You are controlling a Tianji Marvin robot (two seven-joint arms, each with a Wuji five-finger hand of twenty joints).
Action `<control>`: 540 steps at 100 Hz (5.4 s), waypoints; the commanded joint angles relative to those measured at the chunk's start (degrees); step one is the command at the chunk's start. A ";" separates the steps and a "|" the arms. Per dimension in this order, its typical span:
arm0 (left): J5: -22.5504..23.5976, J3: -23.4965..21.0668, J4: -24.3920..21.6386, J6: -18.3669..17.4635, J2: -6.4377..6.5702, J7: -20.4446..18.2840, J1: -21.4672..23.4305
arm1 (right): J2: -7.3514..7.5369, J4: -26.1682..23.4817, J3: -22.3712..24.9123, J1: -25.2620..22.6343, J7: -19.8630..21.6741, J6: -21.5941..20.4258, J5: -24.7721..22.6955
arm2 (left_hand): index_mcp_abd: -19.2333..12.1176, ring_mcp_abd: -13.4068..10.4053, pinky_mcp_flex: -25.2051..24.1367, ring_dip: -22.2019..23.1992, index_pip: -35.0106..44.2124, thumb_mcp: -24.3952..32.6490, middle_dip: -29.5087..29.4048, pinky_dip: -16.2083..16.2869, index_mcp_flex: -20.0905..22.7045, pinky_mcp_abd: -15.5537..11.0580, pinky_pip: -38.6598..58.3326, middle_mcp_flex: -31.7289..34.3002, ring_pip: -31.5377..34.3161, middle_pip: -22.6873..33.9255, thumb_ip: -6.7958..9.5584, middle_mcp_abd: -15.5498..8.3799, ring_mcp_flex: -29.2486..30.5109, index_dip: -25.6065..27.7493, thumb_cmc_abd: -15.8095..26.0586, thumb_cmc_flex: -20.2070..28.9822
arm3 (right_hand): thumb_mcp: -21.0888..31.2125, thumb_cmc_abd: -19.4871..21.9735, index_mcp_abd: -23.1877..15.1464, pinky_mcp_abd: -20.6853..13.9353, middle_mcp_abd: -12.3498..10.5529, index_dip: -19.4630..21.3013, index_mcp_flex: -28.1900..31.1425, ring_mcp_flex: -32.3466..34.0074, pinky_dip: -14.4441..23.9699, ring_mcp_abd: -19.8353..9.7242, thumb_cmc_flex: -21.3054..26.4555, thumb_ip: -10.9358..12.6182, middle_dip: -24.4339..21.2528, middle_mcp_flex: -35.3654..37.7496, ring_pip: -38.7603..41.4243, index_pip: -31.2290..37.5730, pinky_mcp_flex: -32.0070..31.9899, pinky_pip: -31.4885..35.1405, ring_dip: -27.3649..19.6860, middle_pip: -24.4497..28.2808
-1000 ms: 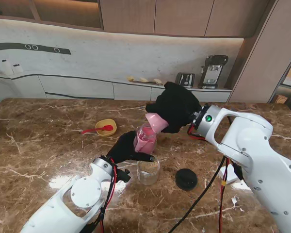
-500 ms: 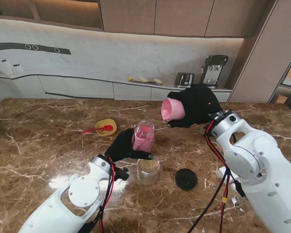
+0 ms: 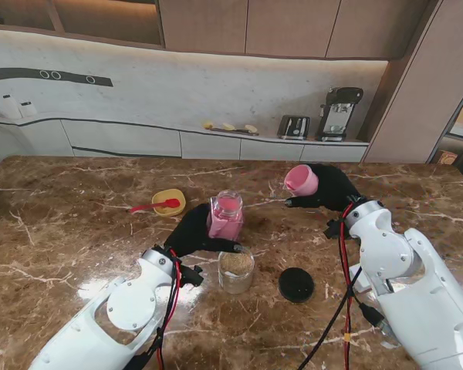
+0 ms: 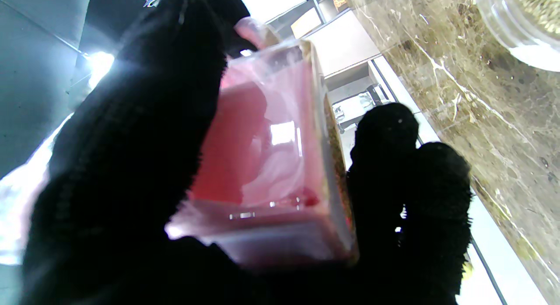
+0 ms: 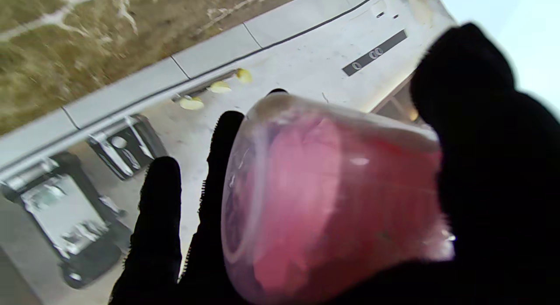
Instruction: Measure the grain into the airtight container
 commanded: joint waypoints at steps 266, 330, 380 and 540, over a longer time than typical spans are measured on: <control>-0.44 -1.61 -0.67 2.49 0.17 -0.30 1.84 | -0.28 39.20 -10.03 14.87 -3.05 3.62 -5.09 | -11.80 -3.63 -0.38 0.06 12.57 9.63 1.79 1.08 11.33 -1.54 2.11 5.94 1.46 5.47 -1.71 -5.00 1.66 1.49 29.17 11.05 | -9.71 15.36 14.21 -12.74 -0.03 -7.08 -34.46 -35.86 8.47 -6.04 -16.34 7.40 -24.75 -52.99 -17.88 -51.57 -16.87 -21.71 -10.13 -11.92; -0.63 -1.95 -0.34 1.65 0.36 -1.13 1.29 | 1.20 23.88 -0.36 7.03 -2.86 -1.24 -12.59 | -12.03 -3.16 -1.16 -0.11 12.65 9.83 1.70 0.98 11.44 -1.17 1.38 6.14 0.65 5.19 -1.57 -5.31 0.67 1.50 28.51 11.02 | -9.95 17.17 9.14 -11.50 0.45 -1.63 -31.06 -36.20 5.29 -5.29 -12.89 8.60 -23.61 -50.27 -18.32 -46.85 -16.36 -25.02 -9.44 -11.90; -0.58 -0.62 -0.01 0.59 0.13 -0.57 0.59 | 1.34 2.44 5.32 -5.09 -0.35 -3.19 -14.77 | -12.06 -3.22 -2.55 -0.89 12.35 11.03 1.23 0.96 11.19 -0.68 -0.45 6.25 -1.73 3.43 -1.46 -5.49 -0.47 0.80 27.04 10.87 | -13.39 20.33 8.52 -8.46 1.26 -1.11 -25.81 -28.68 9.28 -2.84 -9.38 10.04 -24.52 -44.54 -12.48 -46.98 -12.79 -18.72 -9.39 -11.66; 1.88 -3.46 9.66 -11.43 -0.16 2.27 0.18 | 4.33 -14.72 17.91 -24.99 23.57 4.67 -46.44 | -11.14 -3.62 -5.53 -4.71 10.92 22.42 -2.10 2.76 11.32 0.07 -4.34 4.85 -7.46 4.46 -3.06 -5.88 -2.58 2.79 22.64 9.72 | -10.36 10.28 3.76 7.36 5.90 -4.73 -34.22 -24.30 -12.36 9.06 7.55 7.98 -29.02 -53.99 -24.05 -52.47 4.55 -5.74 -18.59 -20.66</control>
